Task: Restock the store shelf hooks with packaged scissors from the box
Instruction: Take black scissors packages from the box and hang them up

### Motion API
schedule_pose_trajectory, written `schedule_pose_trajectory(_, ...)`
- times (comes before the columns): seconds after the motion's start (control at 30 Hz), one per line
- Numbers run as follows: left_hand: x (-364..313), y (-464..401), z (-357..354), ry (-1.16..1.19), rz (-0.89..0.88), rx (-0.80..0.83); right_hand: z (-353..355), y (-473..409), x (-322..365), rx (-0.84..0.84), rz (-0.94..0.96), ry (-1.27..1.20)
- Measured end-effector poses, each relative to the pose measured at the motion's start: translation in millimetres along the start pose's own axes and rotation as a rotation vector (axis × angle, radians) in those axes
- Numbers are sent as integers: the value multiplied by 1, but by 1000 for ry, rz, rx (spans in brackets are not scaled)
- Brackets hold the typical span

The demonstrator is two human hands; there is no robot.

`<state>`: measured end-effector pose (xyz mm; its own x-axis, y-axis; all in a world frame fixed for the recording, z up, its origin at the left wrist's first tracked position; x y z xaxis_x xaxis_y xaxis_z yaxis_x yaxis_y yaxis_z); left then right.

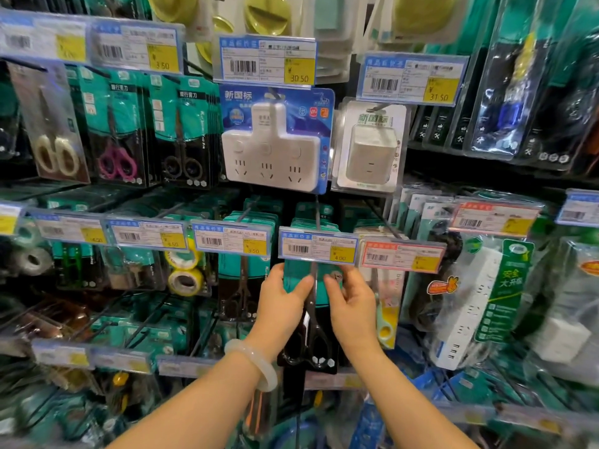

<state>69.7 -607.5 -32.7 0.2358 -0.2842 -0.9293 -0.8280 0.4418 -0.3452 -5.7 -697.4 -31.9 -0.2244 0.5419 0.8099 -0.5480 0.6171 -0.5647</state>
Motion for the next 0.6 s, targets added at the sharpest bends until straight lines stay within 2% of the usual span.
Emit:
schedule_pose_trajectory(0.1, 1, -10, -1, -78, 6, -16, -3, -5, -1, 5, -19, 89)
schedule_pose_trajectory(0.23, 10, -26, -4, -215, 66, -49, -11, -12, -8, 41, -37, 369)
schedule_pose_trajectory(0.33, 16, -35, -6, -420, 108, -52, -14, -20, -4, 58, -75, 437)
schedule_pose_trajectory(0.43, 20, -32, -5, -676, 149, 45, -16, -22, -5, 151, -110, 570)
schedule_pose_trajectory(0.53, 27, -23, -2, -765, 246, 122, -18, -18, -7, 269, -127, 648)
schedule_pose_trajectory(0.6, 31, -10, 0, -820, 284, 139, -16, -1, -10, 380, -203, 681)
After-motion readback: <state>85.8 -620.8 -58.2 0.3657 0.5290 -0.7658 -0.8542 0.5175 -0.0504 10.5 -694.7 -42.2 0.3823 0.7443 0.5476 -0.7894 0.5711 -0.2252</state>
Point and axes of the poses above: each hand's wrist, its own y-axis away from the middle knuckle, its own z-axis out of the back of the hand, x = y × z, the point moved 4 cm from there along -y, towards the middle knuckle, and after that the axes turned 4 degrees about y, right-handed, at the moved point
